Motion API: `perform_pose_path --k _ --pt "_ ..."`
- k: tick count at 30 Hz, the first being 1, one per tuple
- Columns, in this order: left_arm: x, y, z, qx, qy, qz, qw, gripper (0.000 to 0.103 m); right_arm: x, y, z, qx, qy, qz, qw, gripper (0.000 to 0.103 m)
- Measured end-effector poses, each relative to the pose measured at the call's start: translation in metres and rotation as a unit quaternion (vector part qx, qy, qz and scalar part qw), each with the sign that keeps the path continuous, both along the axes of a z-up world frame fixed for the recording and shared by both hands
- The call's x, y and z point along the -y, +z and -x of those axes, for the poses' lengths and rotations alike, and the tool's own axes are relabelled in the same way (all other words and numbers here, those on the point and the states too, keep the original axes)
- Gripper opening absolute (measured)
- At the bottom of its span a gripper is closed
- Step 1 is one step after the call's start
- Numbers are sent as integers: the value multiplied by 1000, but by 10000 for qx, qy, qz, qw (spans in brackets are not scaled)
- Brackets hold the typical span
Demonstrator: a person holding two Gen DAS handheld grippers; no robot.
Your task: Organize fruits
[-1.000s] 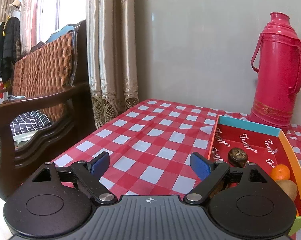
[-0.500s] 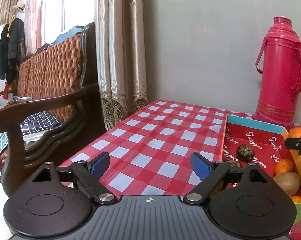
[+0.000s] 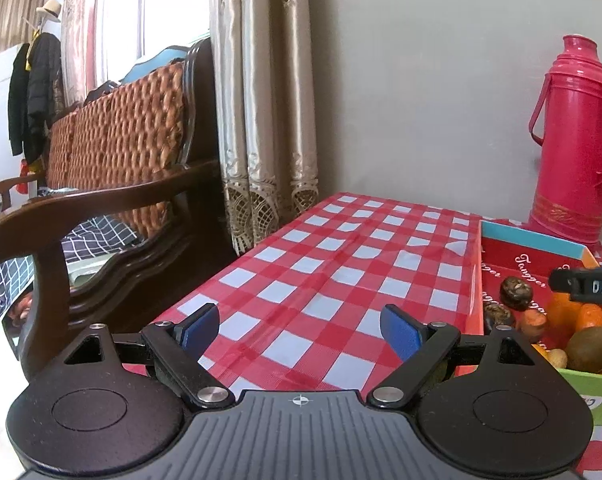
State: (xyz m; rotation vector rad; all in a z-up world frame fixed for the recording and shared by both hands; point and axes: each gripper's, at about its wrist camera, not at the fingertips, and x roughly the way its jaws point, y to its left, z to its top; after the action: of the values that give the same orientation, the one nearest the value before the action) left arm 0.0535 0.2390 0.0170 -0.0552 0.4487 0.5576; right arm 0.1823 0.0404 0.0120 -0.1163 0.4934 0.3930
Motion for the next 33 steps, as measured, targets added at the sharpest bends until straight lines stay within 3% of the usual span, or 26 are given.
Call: perform_pose_path --k 1,8,10,12,22,28,33 --pt "0 -1 1 -16 -4 14 10000 87 3 3 6 245 -102 -72 9996 96" --pt "8 -2 9 147 -94 97 9998 88 33 23 21 660 -279 -546 9959 97" --pt "16 -1 13 208 -130 86 9997 103 46 31 29 843 -330 -671 9936 97" --pt "26 1 16 299 -218 31 9993 103 56 39 36 982 -362 -713 9920 97" --pt "93 12 34 389 -966 241 9943 103 117 34 95 843 -482 -567 9937 97" --pt "146 19 70 405 -1436 185 9886 103 156 37 154 1096 -626 -145 9919 97" --pt "180 15 96 202 -1653 87 9860 103 188 29 184 928 -759 -99 9927 97"
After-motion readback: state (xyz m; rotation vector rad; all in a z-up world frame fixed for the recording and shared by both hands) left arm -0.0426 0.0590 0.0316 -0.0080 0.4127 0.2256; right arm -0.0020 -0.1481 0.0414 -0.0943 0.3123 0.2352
